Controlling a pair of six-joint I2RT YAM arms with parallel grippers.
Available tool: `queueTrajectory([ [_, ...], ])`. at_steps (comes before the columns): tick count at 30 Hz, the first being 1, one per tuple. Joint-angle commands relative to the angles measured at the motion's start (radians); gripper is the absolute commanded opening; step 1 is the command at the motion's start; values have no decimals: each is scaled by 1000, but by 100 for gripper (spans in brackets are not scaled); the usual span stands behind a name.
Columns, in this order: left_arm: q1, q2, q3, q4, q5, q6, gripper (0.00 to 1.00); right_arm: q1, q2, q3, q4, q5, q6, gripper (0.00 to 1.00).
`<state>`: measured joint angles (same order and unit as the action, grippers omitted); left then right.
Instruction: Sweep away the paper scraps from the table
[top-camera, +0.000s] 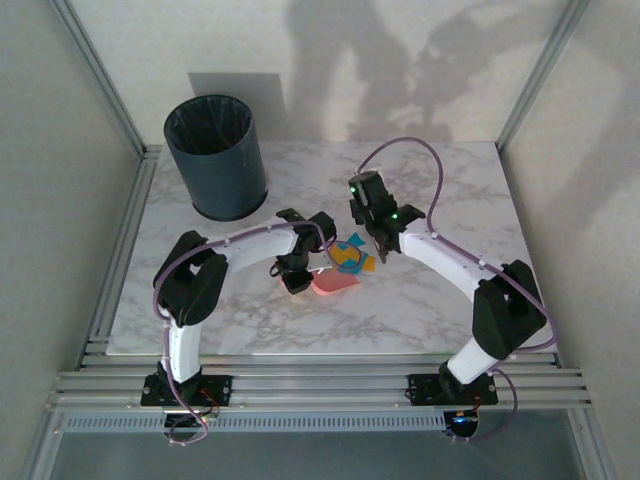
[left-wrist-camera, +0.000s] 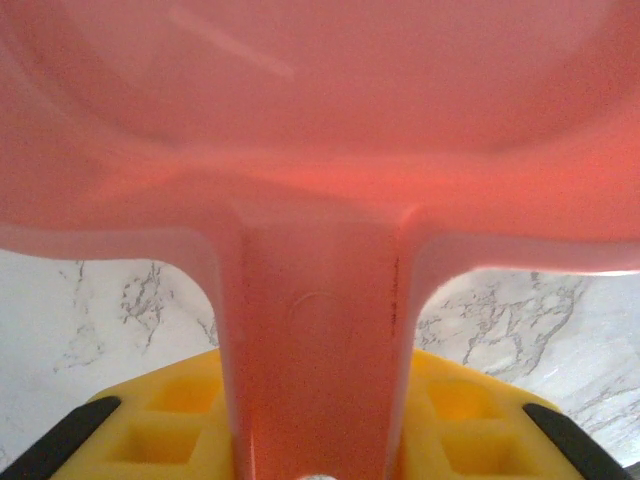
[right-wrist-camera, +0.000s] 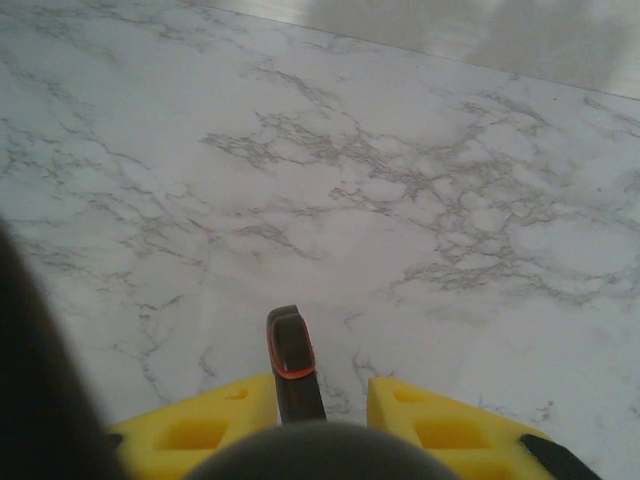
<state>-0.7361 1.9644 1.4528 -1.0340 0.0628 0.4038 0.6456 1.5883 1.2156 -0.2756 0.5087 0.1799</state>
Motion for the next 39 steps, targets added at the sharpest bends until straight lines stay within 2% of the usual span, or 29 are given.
queueTrajectory([
  [1, 8, 25, 23, -49, -12, -8, 1, 28, -26, -46, -5, 2, 76, 0],
  [14, 7, 45, 35, -52, -11, -10, 1, 82, -61, -52, -33, -40, 121, 0],
  [27, 8, 44, 38, -52, -14, -9, 1, 92, -138, -68, -42, -85, 142, 0],
  [32, 8, 44, 39, -53, -14, -11, 2, 91, -161, -71, -42, -59, 149, 0],
  [39, 8, 39, 36, -51, -9, -8, 1, 91, -180, -69, -107, 85, 253, 0],
])
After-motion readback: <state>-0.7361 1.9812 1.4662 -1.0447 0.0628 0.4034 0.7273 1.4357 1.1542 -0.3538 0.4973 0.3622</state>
